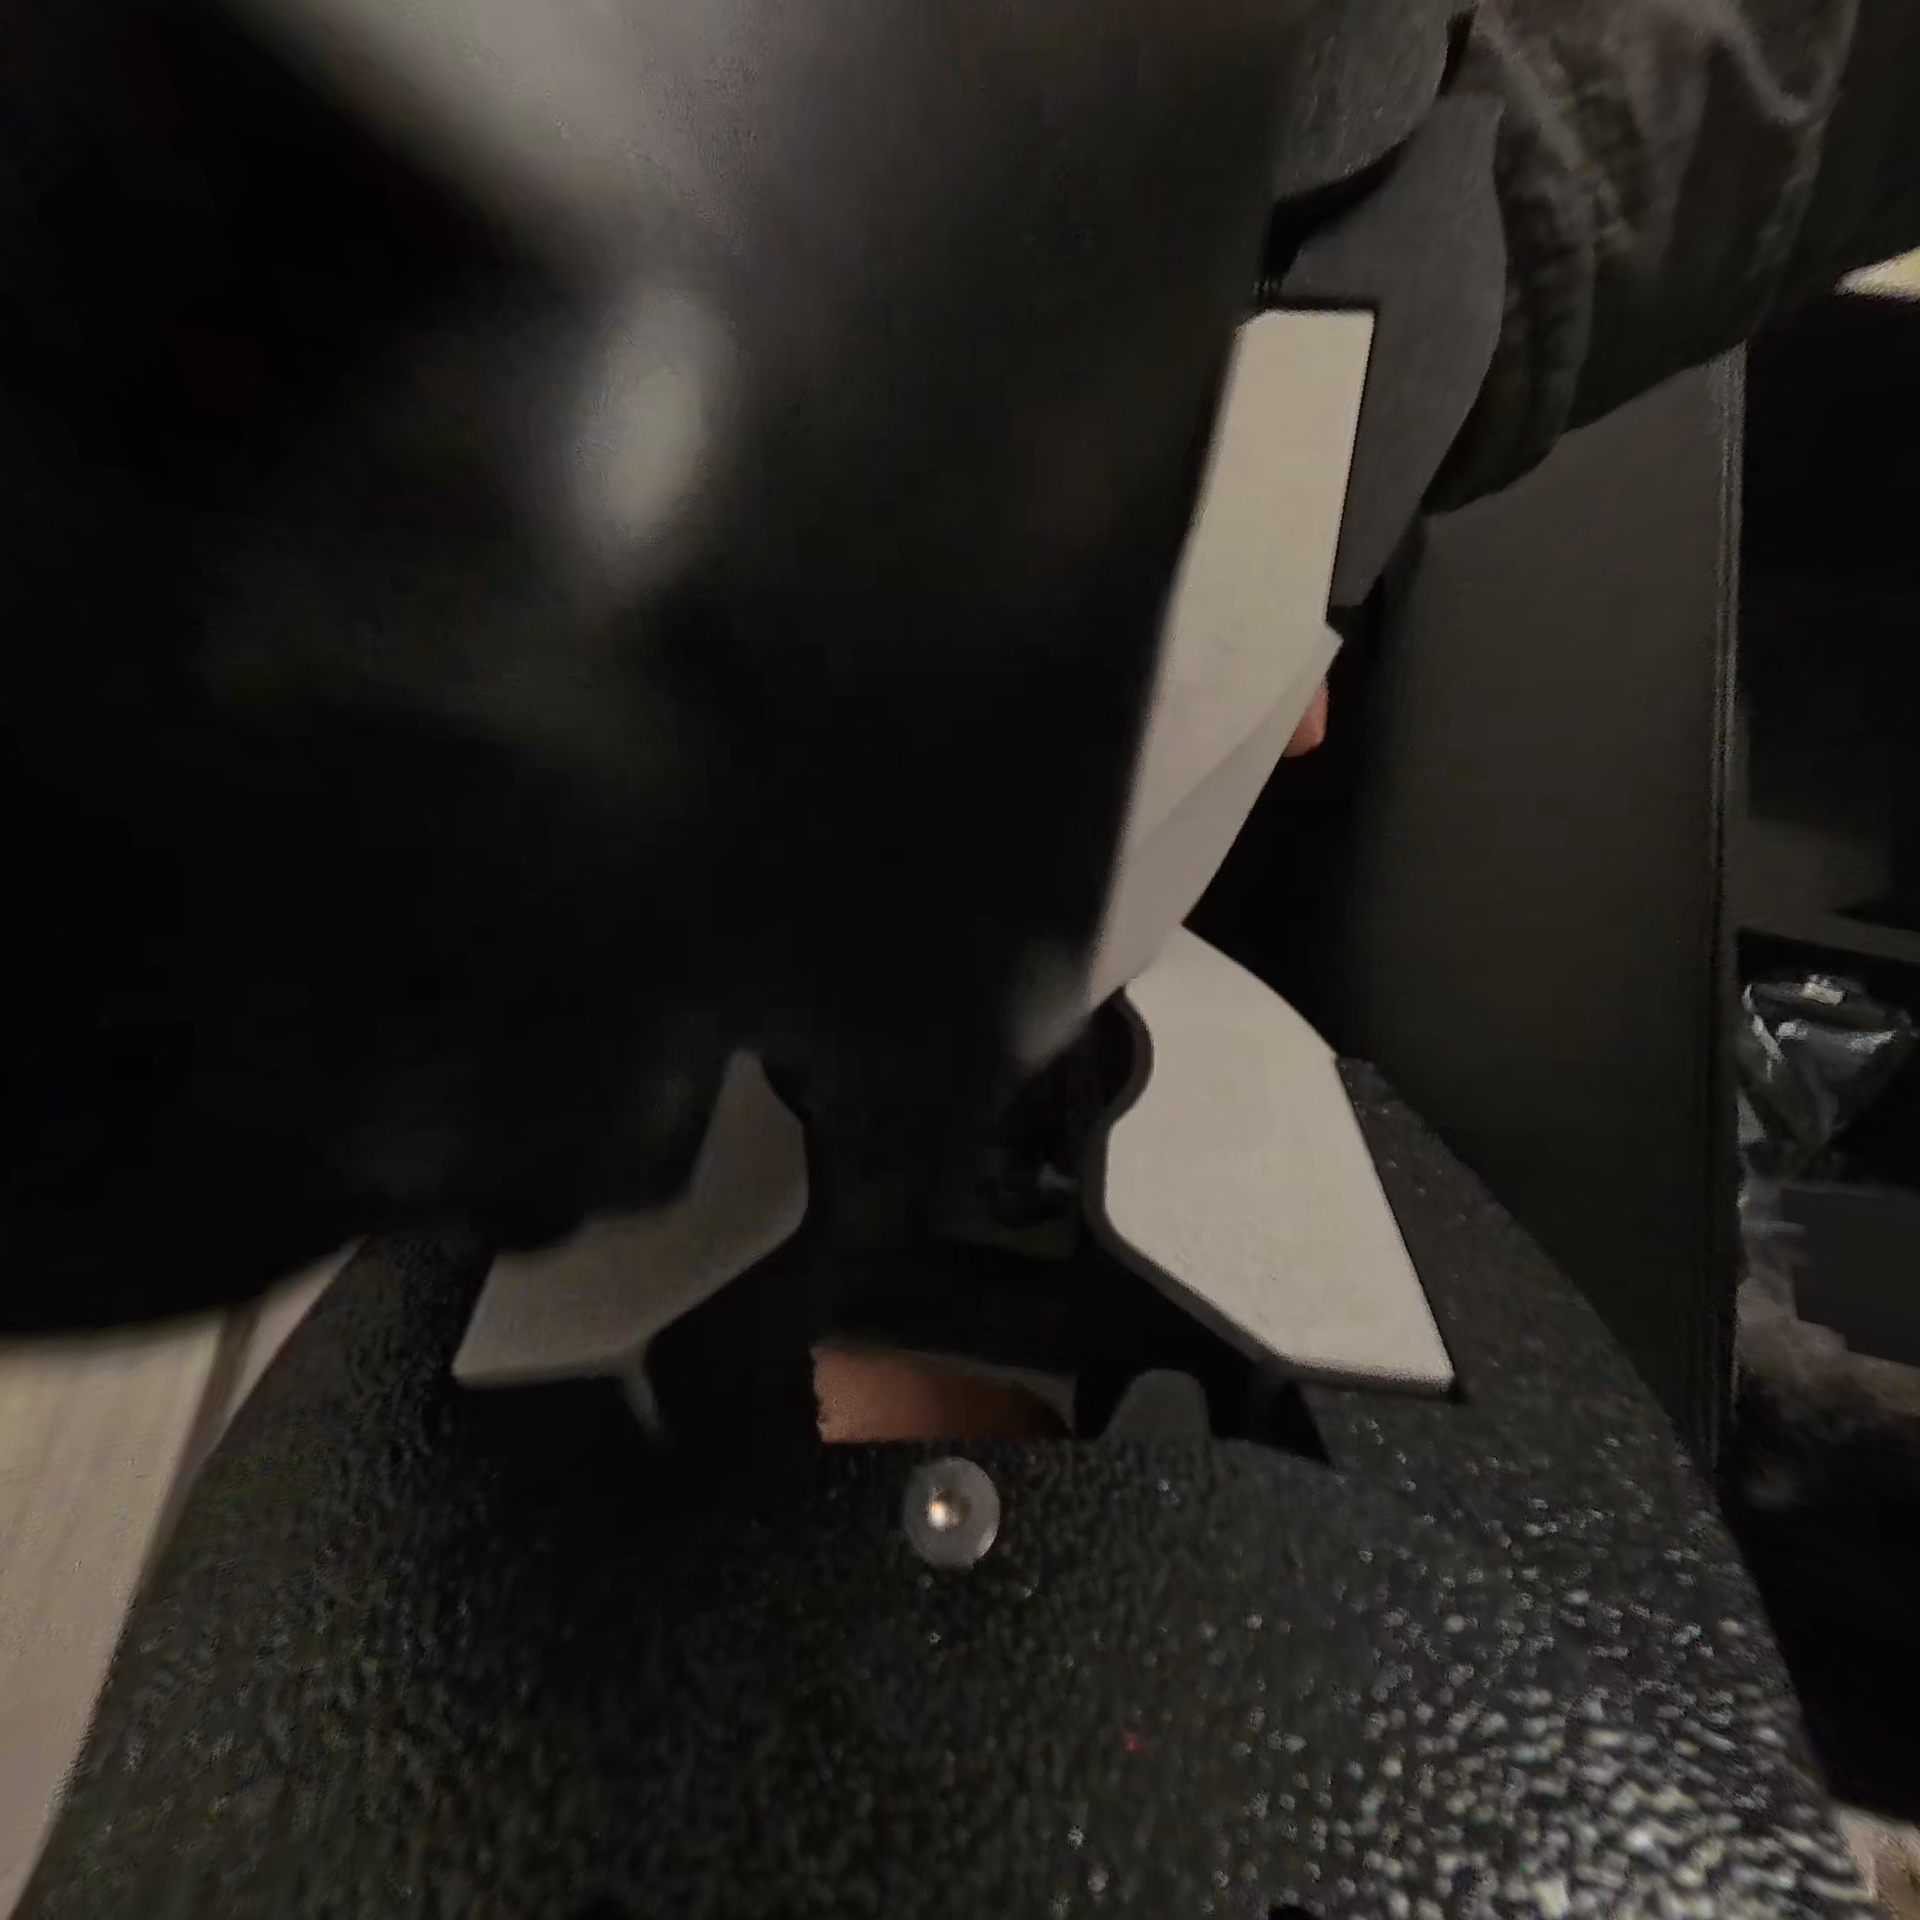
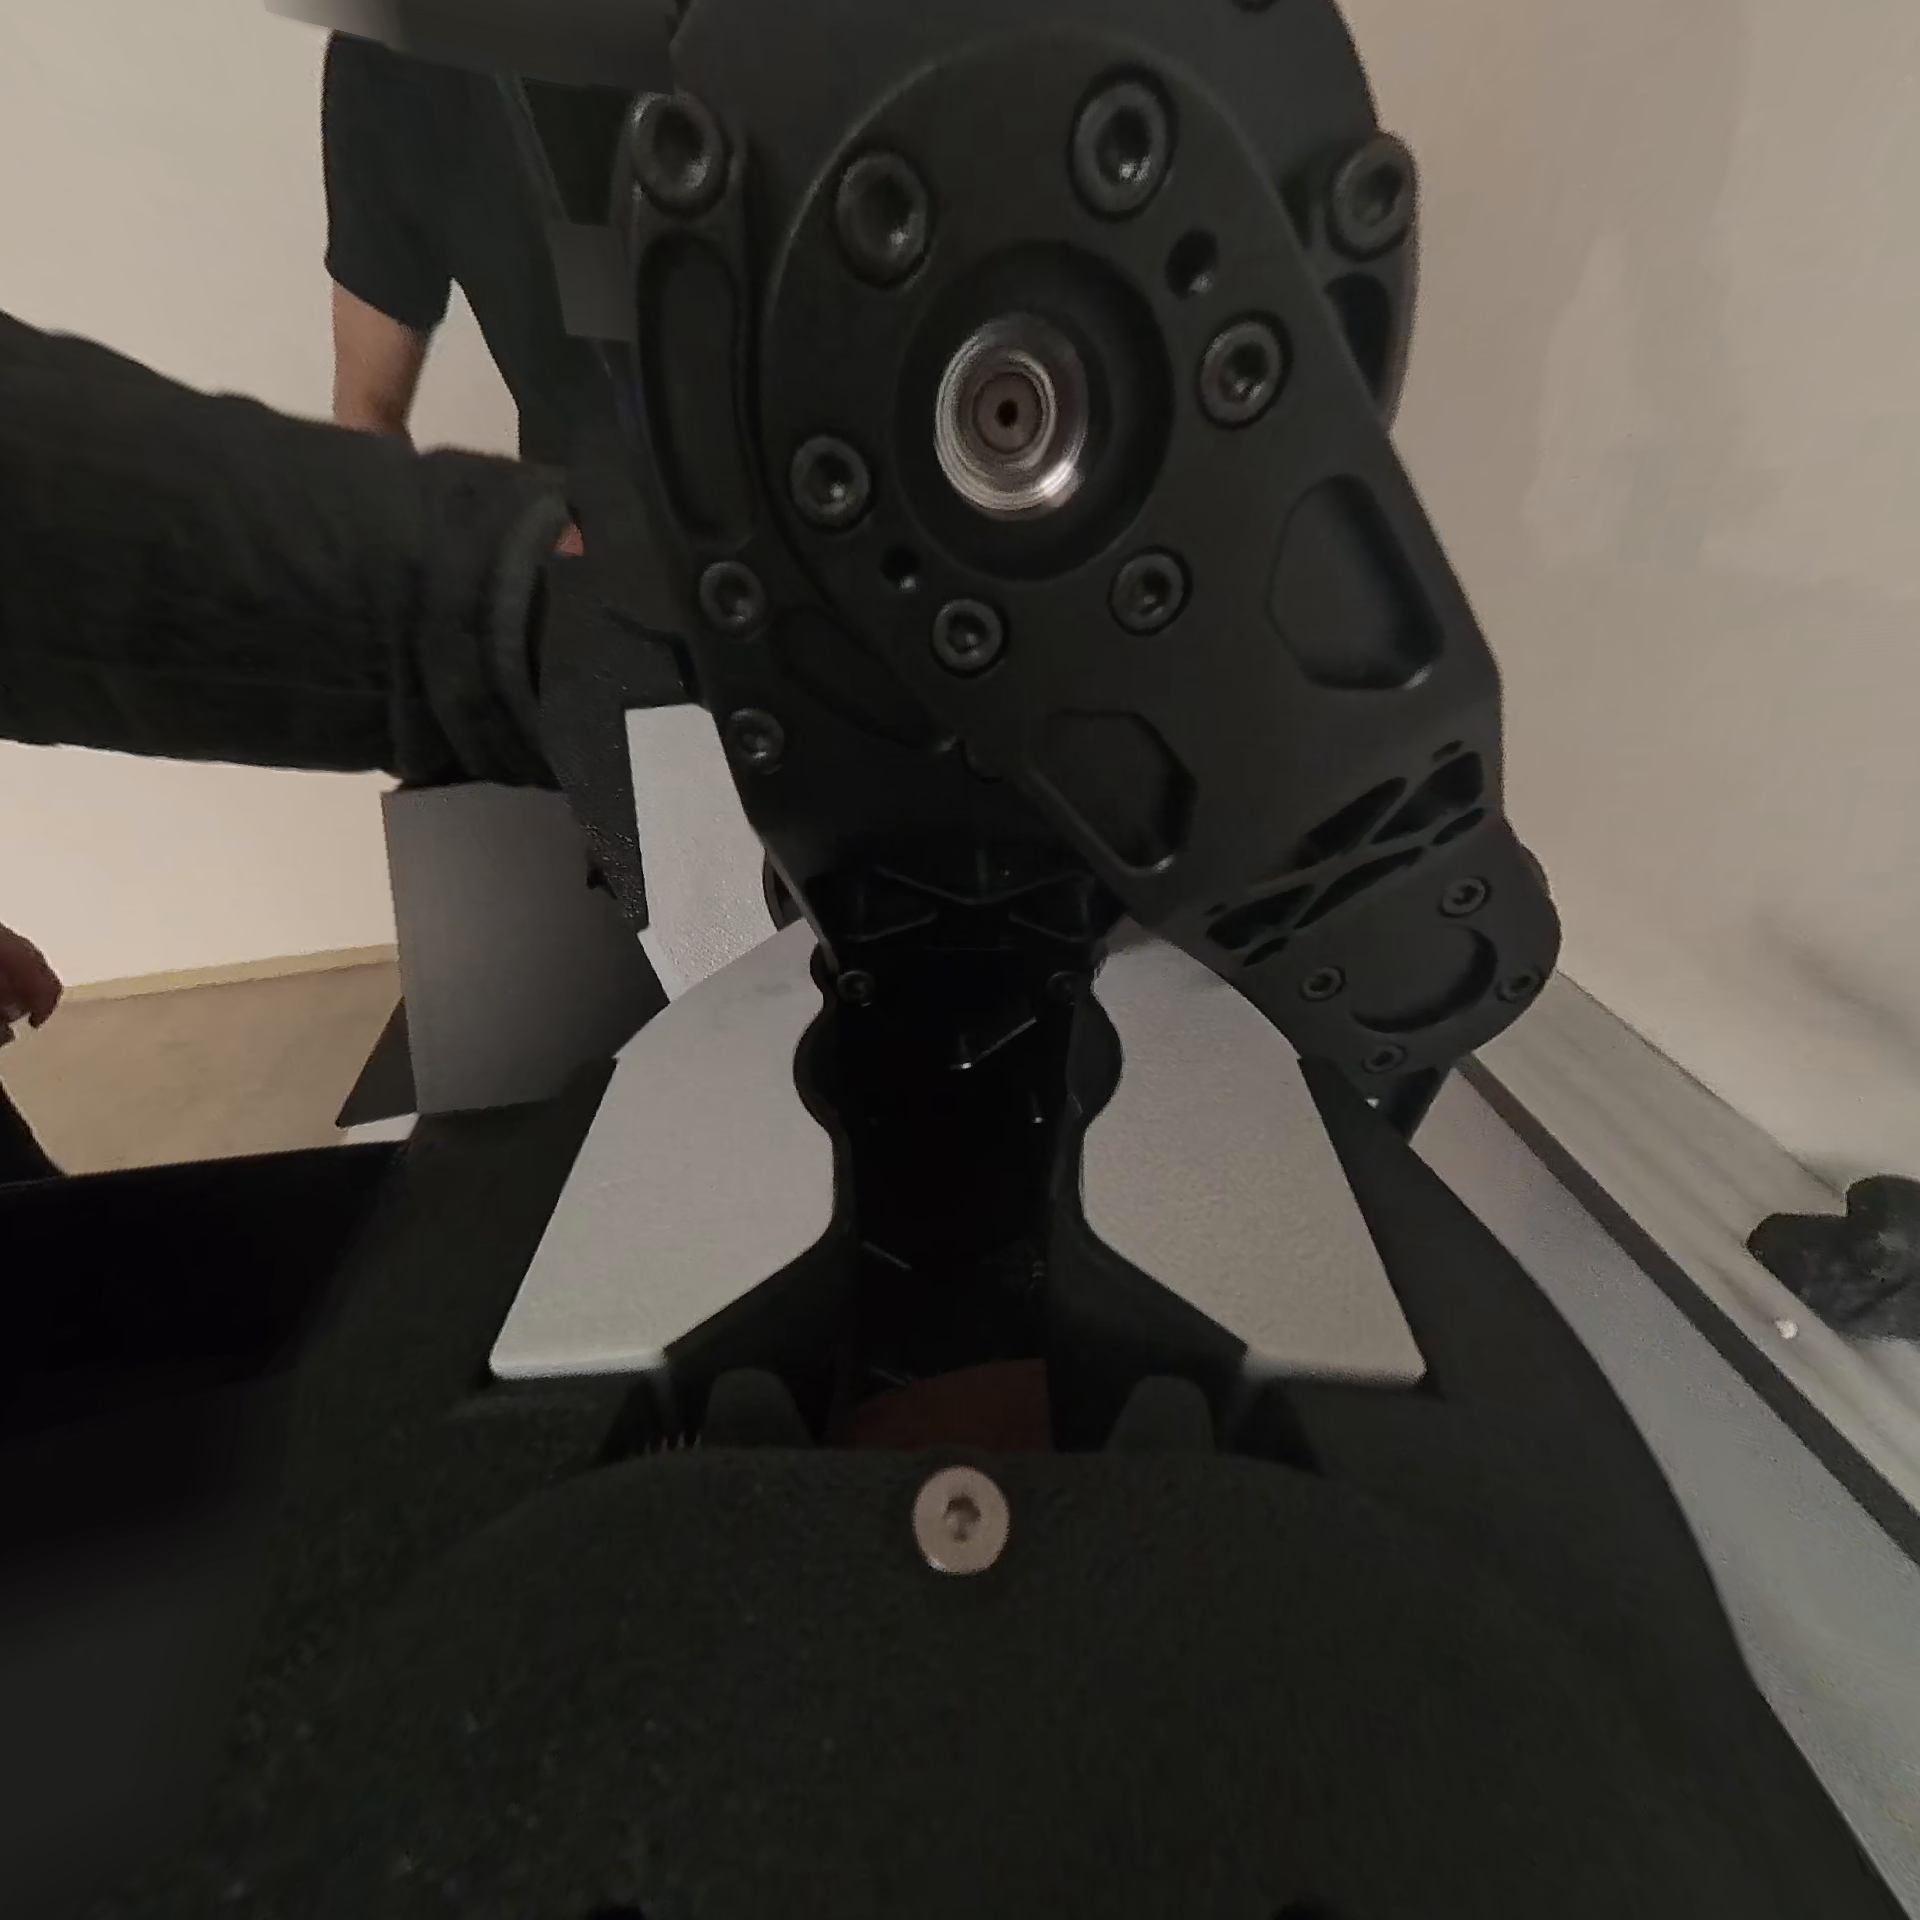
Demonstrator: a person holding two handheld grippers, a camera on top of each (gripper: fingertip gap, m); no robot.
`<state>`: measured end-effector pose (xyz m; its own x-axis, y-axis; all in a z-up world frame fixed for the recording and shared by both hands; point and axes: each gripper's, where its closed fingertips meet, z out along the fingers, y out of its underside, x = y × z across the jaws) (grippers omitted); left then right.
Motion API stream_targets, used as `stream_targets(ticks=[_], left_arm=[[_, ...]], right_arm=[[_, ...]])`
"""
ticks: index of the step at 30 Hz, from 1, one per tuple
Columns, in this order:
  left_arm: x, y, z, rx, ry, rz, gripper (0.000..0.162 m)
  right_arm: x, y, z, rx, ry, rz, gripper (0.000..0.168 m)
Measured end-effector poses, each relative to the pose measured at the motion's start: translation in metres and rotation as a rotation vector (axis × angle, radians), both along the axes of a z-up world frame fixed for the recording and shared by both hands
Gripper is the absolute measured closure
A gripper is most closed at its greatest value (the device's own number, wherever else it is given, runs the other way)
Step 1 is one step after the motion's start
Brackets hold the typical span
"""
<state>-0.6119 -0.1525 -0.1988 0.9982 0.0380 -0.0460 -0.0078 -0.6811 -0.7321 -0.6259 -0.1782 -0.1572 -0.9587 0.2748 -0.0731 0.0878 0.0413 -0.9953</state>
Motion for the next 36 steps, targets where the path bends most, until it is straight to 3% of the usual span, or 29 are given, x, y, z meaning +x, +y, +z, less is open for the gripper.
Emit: stream_targets(ticks=[1,14,19,24,29,33,36], left_arm=[[0.001,0.006,0.001,0.041,-0.021,0.01,0.11],[0.012,0.063,-0.02,0.13,-0.017,0.067,0.114],[0.009,0.07,-0.021,0.164,-0.044,0.099,0.114],[0.01,0.071,-0.022,0.171,-0.047,0.14,0.113],[0.009,0.076,-0.023,0.166,-0.065,0.193,0.11],[0.007,0.076,-0.022,0.178,-0.101,0.275,0.109],[0.008,0.056,-0.011,0.254,-0.103,0.362,0.121]], right_arm=[[0.001,0.005,-0.001,-0.005,-0.005,-0.007,0.128],[0.016,0.076,-0.031,0.098,-0.084,-0.171,0.122],[0.016,0.111,-0.028,0.1,-0.173,-0.185,0.117],[0.021,0.175,-0.023,0.184,-0.136,-0.296,0.112],[0.053,0.231,-0.034,0.393,-0.088,-0.335,0.111],[0.088,0.23,-0.048,0.522,-0.051,-0.332,0.112],[0.11,0.208,-0.047,0.596,0.005,-0.317,0.111]])
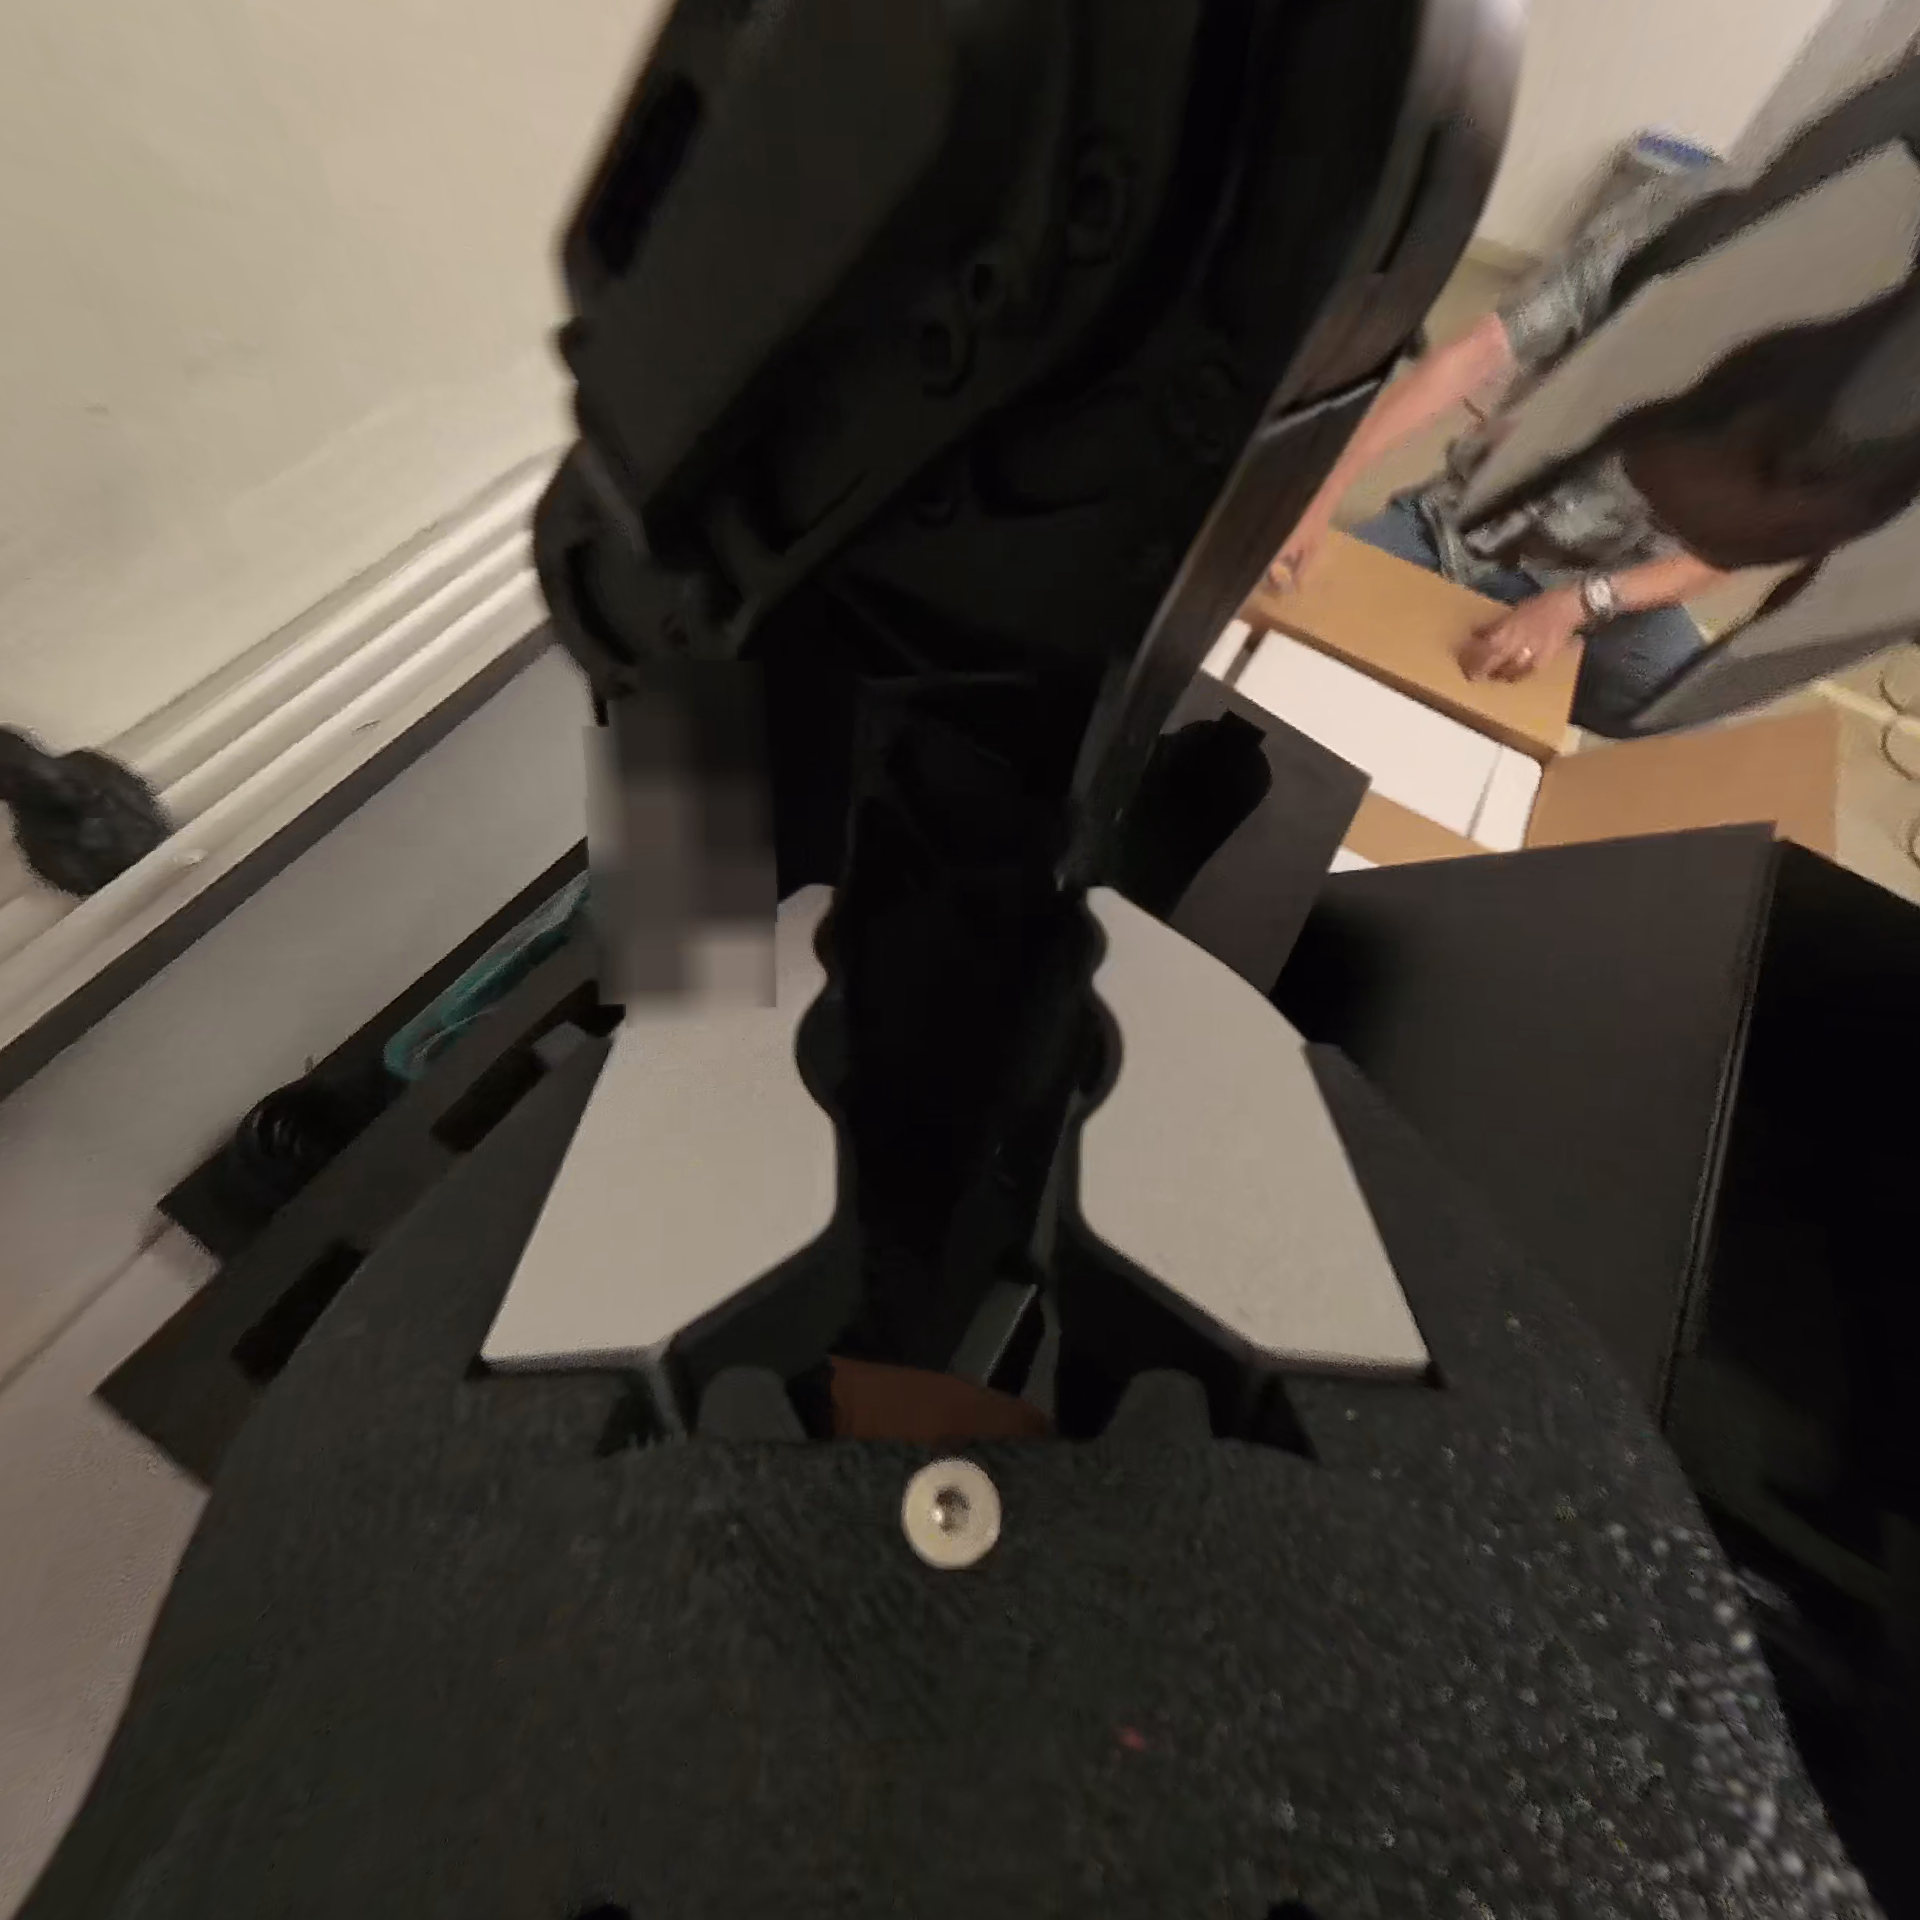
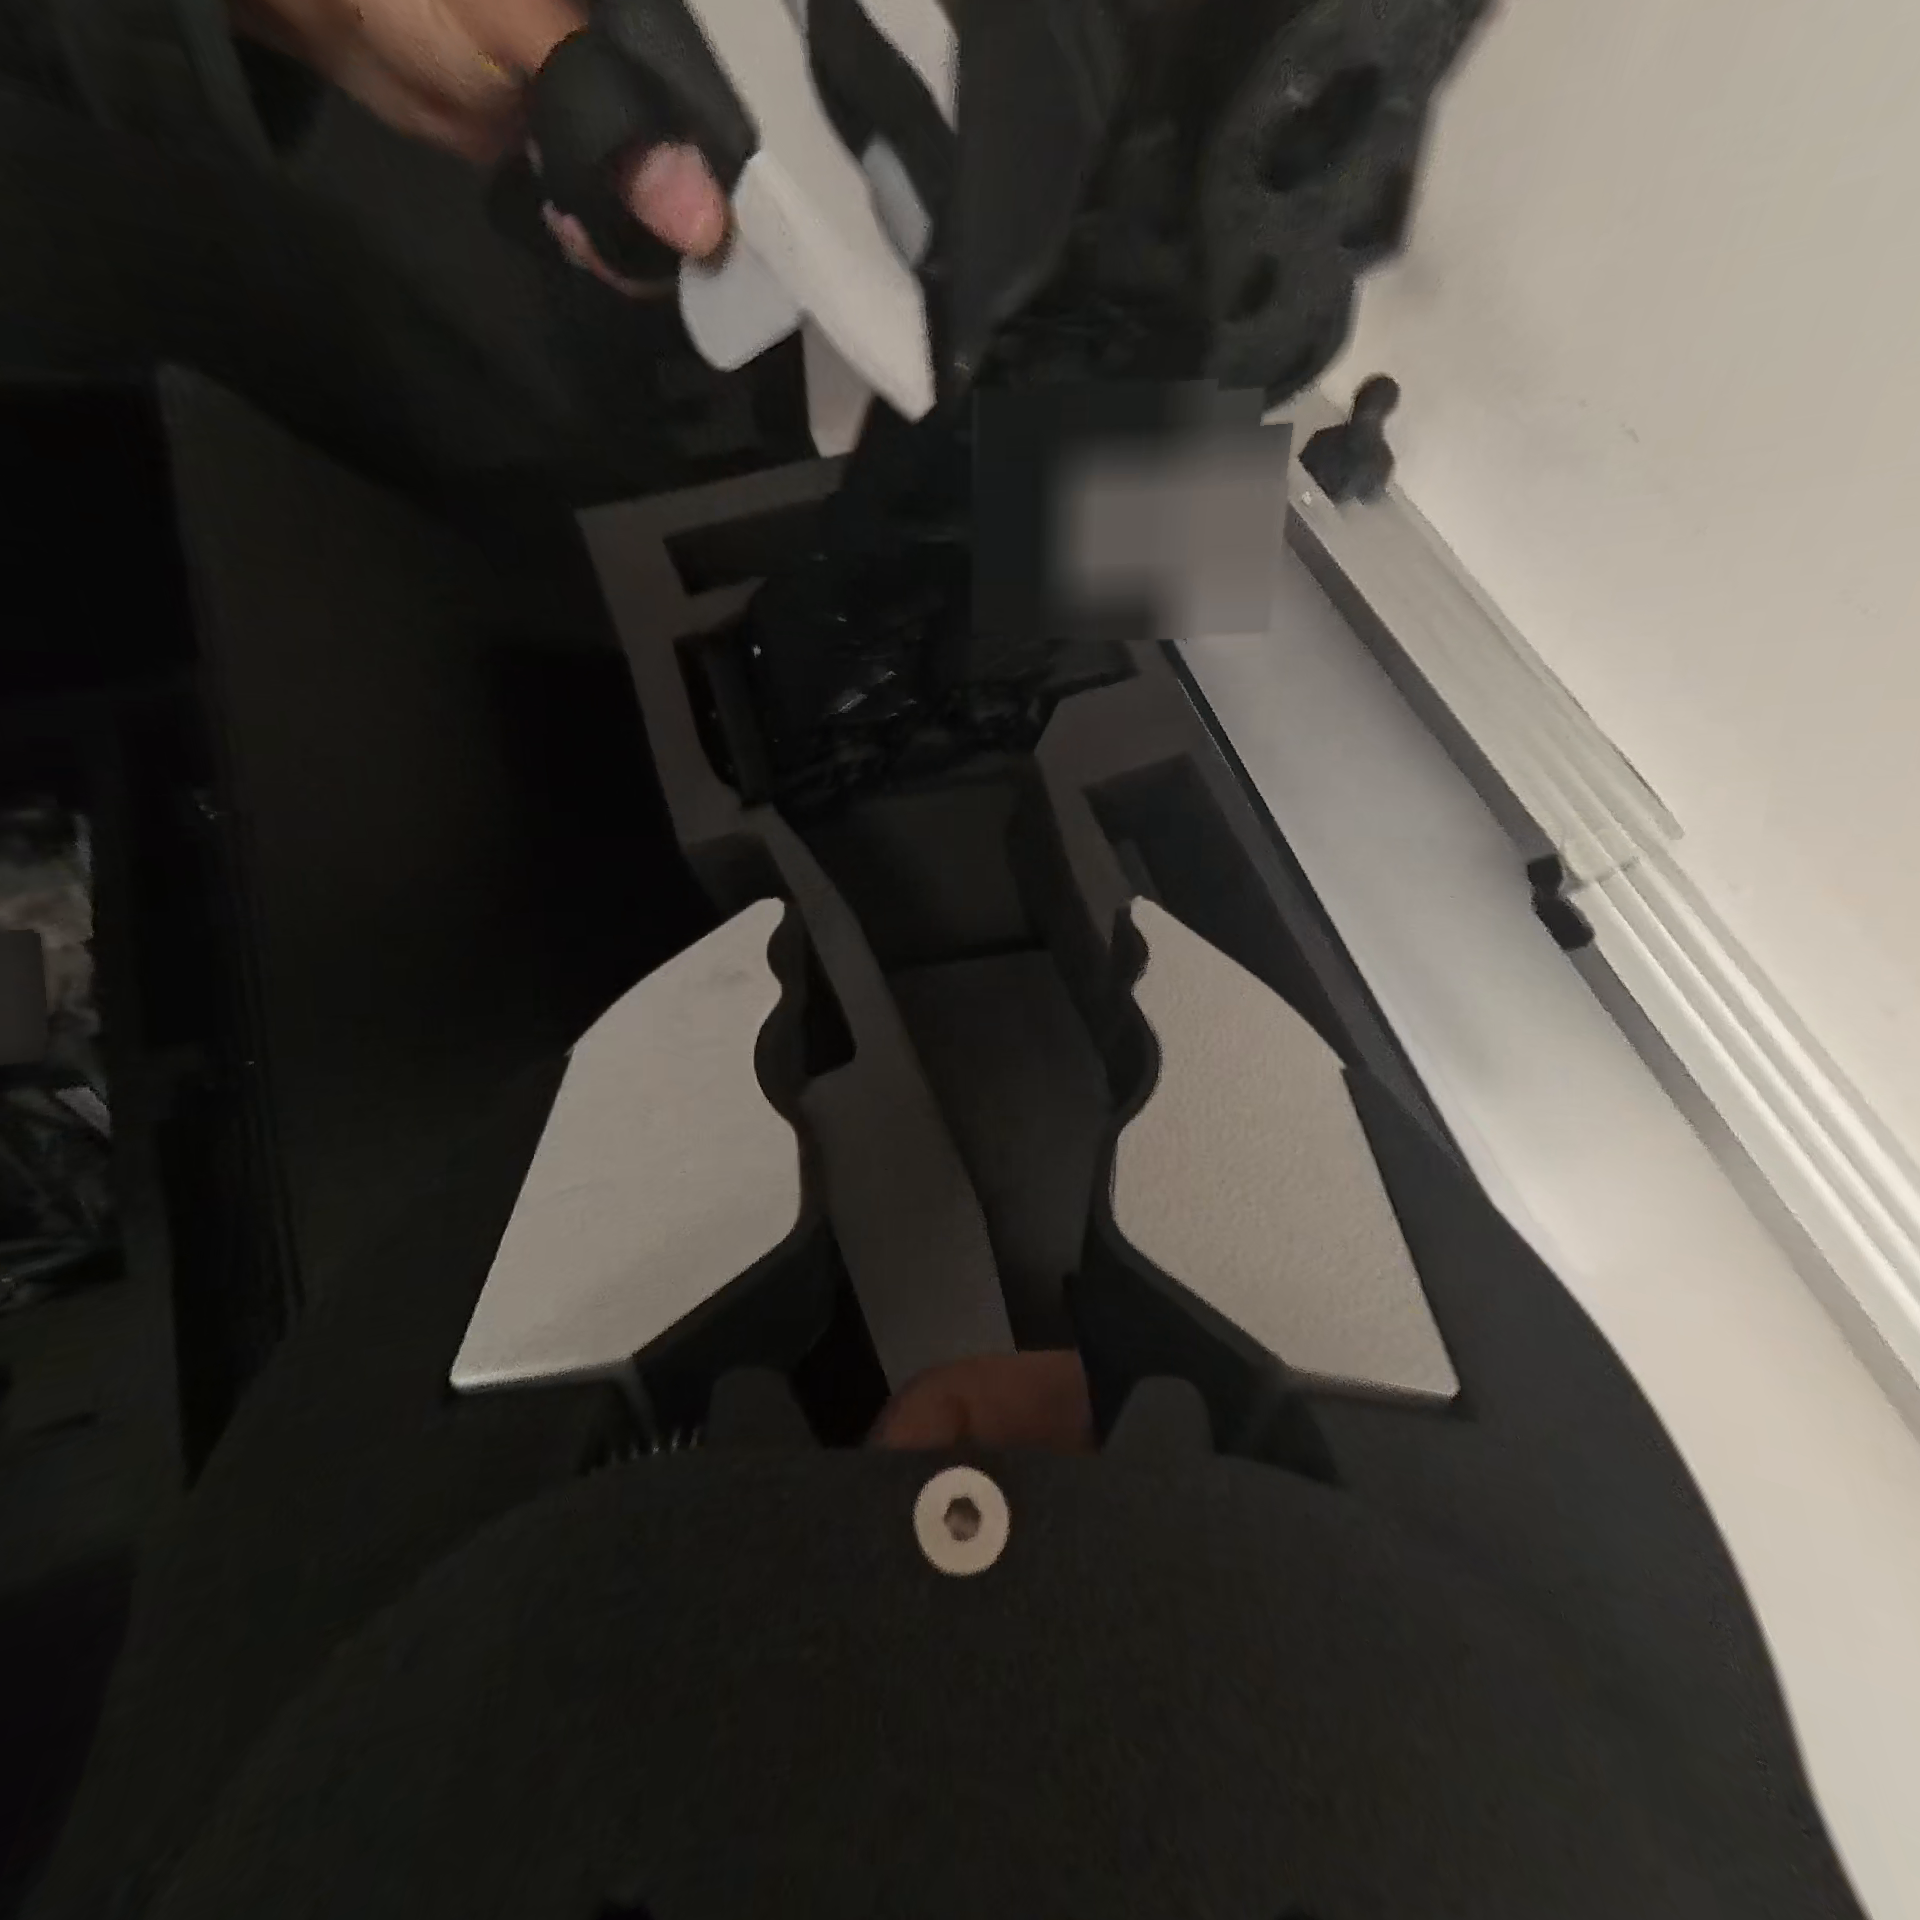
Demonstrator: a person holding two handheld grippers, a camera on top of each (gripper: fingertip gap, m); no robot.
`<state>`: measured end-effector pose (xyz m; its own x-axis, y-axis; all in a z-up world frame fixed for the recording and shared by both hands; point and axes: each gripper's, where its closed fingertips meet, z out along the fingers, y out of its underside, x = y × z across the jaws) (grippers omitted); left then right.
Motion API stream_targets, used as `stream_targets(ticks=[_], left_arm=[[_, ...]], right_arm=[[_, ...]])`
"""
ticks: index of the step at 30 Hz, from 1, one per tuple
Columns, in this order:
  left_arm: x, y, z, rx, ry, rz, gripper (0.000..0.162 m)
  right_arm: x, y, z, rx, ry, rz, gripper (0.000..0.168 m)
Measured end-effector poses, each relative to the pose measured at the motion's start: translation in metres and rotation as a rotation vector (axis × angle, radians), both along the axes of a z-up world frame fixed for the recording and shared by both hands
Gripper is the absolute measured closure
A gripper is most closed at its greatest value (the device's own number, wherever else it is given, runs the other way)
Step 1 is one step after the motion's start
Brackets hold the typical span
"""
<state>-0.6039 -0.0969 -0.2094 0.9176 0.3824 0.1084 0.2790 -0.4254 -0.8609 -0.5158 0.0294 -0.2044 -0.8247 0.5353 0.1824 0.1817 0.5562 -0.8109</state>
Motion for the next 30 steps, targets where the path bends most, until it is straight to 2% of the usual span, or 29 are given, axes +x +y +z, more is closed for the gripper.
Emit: stream_targets(ticks=[2,3,7,10,14,18,20,25,30], left_arm=[[0.002,-0.026,0.01,0.046,0.01,0.068,0.142],[0.005,-0.04,0.015,0.08,-0.008,0.099,0.146],[0.024,-0.1,0.005,0.121,-0.096,0.187,0.142],[0.042,-0.142,-0.021,0.016,-0.107,0.269,0.136],[0.076,-0.18,-0.04,-0.069,-0.105,0.378,0.127],[0.116,-0.214,-0.055,-0.188,-0.126,0.48,0.127],[0.138,-0.221,-0.053,-0.184,-0.141,0.499,0.13],[0.191,-0.221,-0.054,-0.18,-0.194,0.431,0.127],[0.201,-0.219,-0.048,-0.179,-0.198,0.411,0.126]], right_arm=[[0.012,-0.016,0.003,0.045,0.008,0.022,0.111],[0.017,-0.022,0.006,0.069,0.008,0.032,0.11],[0.029,-0.046,0.02,0.077,-0.008,0.056,0.103],[0.026,-0.06,0.026,0.085,0.02,0.038,0.103],[0.028,-0.079,0.018,0.139,0.018,0.001,0.101],[0.043,-0.091,0.005,0.164,-0.005,-0.05,0.101],[0.061,-0.097,0.004,0.14,-0.033,-0.071,0.101],[0.112,-0.094,-0.009,0.082,-0.133,-0.139,0.1],[0.139,-0.073,-0.012,0.067,-0.158,-0.244,0.1]])
